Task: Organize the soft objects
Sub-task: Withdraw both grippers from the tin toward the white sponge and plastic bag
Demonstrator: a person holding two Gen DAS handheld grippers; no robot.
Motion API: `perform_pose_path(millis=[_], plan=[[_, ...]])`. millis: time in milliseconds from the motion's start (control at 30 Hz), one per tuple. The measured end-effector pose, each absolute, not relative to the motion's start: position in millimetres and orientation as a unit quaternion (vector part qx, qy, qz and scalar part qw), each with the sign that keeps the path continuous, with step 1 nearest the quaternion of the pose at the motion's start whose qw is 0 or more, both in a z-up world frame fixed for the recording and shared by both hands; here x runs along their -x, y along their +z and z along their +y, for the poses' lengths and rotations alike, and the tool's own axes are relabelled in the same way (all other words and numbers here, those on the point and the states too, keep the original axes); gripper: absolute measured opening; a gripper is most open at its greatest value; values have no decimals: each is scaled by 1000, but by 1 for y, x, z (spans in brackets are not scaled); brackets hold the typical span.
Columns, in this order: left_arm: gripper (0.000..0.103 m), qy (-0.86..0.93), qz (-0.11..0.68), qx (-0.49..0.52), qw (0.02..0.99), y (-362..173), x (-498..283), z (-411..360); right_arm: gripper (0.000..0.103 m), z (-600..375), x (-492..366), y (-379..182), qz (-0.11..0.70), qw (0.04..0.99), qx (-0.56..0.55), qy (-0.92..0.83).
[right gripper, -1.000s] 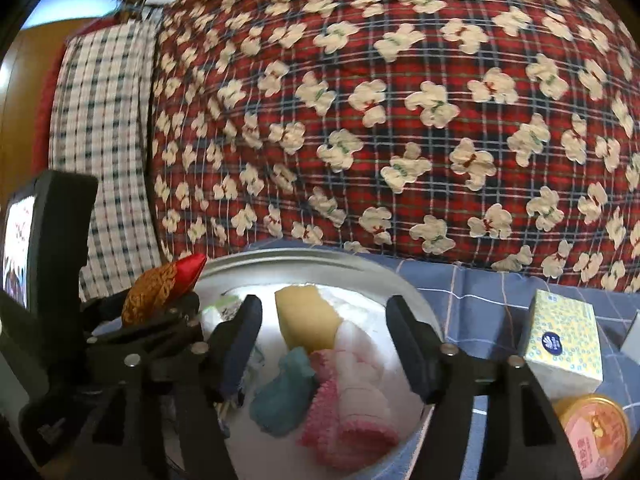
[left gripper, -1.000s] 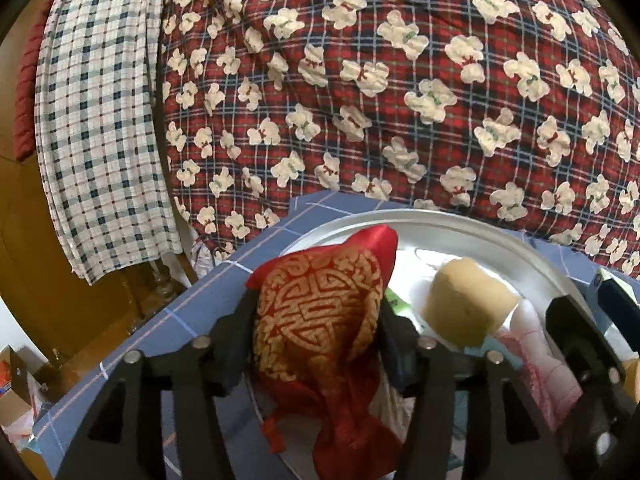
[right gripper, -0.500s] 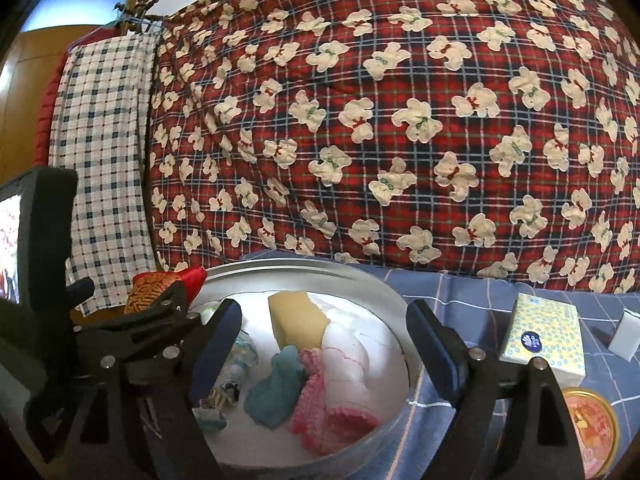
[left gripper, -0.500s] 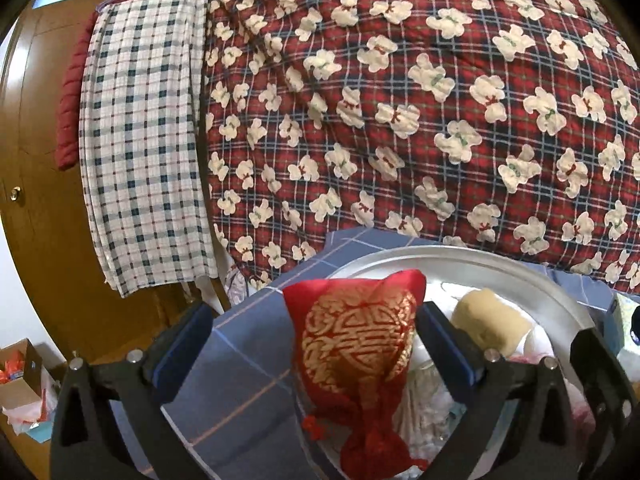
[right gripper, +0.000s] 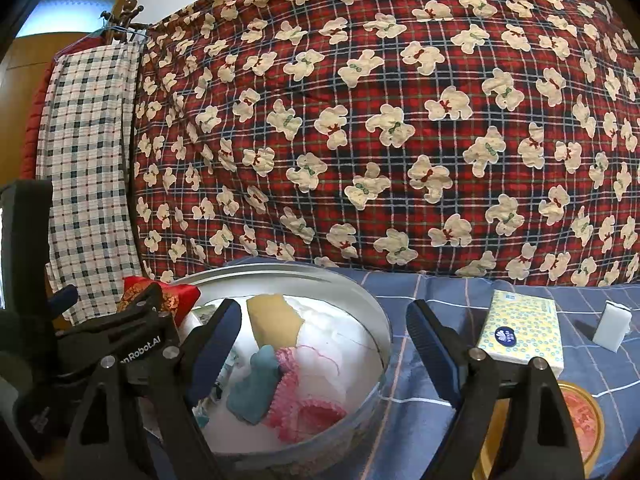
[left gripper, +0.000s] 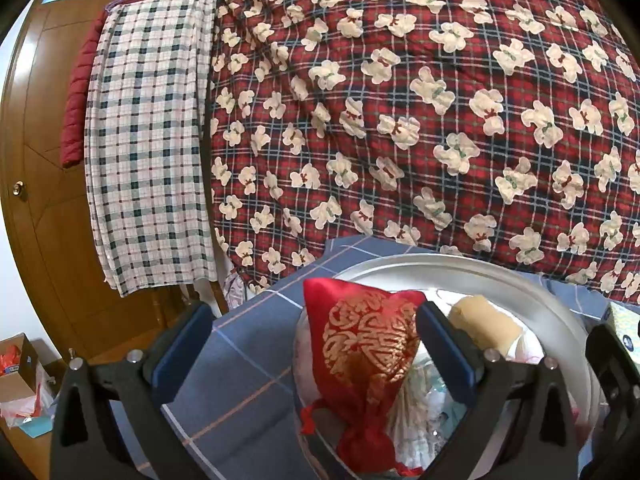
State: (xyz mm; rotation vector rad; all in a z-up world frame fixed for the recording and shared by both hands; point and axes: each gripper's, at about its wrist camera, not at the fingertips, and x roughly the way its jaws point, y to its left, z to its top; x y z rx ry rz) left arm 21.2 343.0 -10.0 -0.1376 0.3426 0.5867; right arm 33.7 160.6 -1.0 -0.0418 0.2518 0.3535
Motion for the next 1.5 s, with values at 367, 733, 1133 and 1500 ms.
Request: perform_pose_path(millis=[367,733,1133,1500], plan=[[103,287,158,66,942,-6,-13,331,86,150,-21,1,110,980,20,163],[103,253,158,66,952,-7,2,296,86,125,-14,3,114,983,16,146],[103,224,154,75,960,-7,15,253,86,78,2,6,97,989,20,109],[103,177,151,58,971,-5,18,198,86,20,9,10,84,994,30,68]])
